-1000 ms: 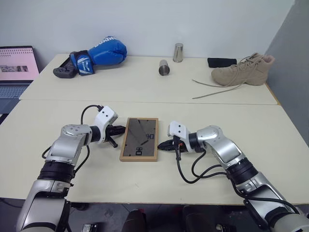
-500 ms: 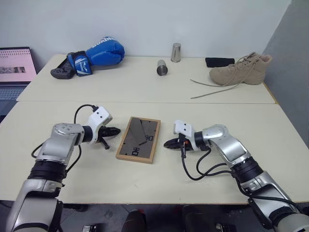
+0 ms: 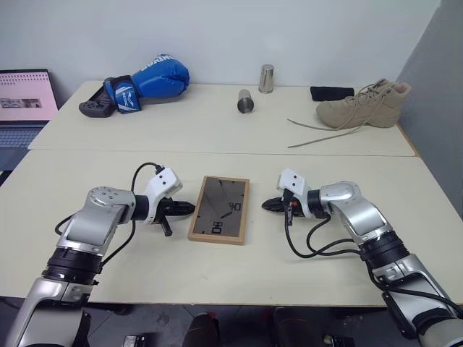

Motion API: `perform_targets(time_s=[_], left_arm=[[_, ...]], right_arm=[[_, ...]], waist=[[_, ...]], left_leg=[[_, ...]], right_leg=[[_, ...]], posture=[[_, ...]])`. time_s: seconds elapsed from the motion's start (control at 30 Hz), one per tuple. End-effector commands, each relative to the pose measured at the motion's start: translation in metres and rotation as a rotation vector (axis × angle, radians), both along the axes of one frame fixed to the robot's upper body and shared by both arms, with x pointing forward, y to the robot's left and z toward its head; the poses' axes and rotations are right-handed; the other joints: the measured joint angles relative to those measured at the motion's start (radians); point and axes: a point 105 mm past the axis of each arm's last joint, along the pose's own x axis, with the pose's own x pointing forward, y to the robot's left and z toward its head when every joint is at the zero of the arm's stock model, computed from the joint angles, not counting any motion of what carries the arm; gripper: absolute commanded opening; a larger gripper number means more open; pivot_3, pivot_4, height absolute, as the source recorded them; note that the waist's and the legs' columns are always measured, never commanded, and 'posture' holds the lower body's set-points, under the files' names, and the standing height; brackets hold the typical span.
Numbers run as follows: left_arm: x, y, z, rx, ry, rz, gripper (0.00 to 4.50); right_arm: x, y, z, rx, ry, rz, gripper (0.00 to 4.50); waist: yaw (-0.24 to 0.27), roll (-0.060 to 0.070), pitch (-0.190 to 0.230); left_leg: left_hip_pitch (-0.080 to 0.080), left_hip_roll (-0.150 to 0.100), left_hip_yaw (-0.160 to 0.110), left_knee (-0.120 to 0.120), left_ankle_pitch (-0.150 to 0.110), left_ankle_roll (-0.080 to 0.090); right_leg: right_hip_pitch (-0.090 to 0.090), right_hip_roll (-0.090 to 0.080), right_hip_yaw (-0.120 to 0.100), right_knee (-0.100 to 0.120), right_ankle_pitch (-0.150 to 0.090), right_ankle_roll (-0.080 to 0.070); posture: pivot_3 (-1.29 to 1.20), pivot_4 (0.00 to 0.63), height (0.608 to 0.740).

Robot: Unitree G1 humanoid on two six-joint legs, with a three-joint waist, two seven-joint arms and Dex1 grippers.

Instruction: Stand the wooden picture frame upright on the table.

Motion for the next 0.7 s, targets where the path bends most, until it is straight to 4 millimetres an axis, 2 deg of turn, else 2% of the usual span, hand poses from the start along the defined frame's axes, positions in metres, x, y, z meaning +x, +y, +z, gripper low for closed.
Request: perform_targets(time_s=[0.03,0.23,0.33,0.4,0.5,0.63,0.7], left_arm=[[0.0,-0.018,0.011,-0.019,-0.038,-0.064,0.0],[0.005,-0.031,0.012,-0.033,-0.055,-0.08,0.0],[0.006,-0.024,0.012,-0.014,-0.059,-0.069,0.0],[0.006,-0.01,0.014,-0.017,-0.056,-0.032,0.0],[-0.001,0.006,0.019,-0.078,0.004,-0.002,0.45],[-0.005,0.01,0.025,-0.218,0.144,0.056,1.35],[-0.002,0.012,0.025,-0.315,0.239,0.116,1.66]], right_arm=[[0.003,-0.006,0.01,0.026,-0.035,-0.021,0.03],[0.004,-0.009,0.009,0.024,-0.033,-0.03,0.03],[0.004,-0.013,0.009,0.017,-0.034,-0.032,0.03],[0.004,-0.015,0.009,0.007,-0.035,-0.032,0.03],[0.004,-0.017,0.009,-0.006,-0.036,-0.025,0.0],[0.001,-0.014,0.007,-0.009,-0.027,-0.003,0.0],[-0.001,-0.01,0.005,-0.009,-0.02,0.014,0.0]], waist=[[0.0,0.0,0.0],[0.002,0.0,0.0],[0.001,0.0,0.0],[0.001,0.0,0.0],[-0.003,0.0,0.0],[-0.005,0.0,0.0],[-0.005,0.0,0.0]], left_leg=[[0.0,0.0,0.0,0.0,0.0,0.0],[0.0,0.0,0.0,0.0,0.0,0.0],[0.0,0.0,0.0,0.0,0.0,0.0],[0.0,0.0,0.0,0.0,0.0,0.0],[0.0,0.0,0.0,0.0,0.0,0.0],[0.0,0.0,0.0,0.0,0.0,0.0],[0.0,0.0,0.0,0.0,0.0,0.0]], right_leg=[[0.0,0.0,0.0,0.0,0.0,0.0],[0.0,0.0,0.0,0.0,0.0,0.0],[0.0,0.0,0.0,0.0,0.0,0.0],[0.0,0.0,0.0,0.0,0.0,0.0],[0.0,0.0,0.0,0.0,0.0,0.0],[0.0,0.0,0.0,0.0,0.0,0.0],[0.0,0.0,0.0,0.0,0.0,0.0]], posture=[[0.0,0.15,0.74],[0.0,0.15,0.74],[0.0,0.15,0.74],[0.0,0.15,0.74],[0.0,0.15,0.74],[0.0,0.15,0.74],[0.0,0.15,0.74]])
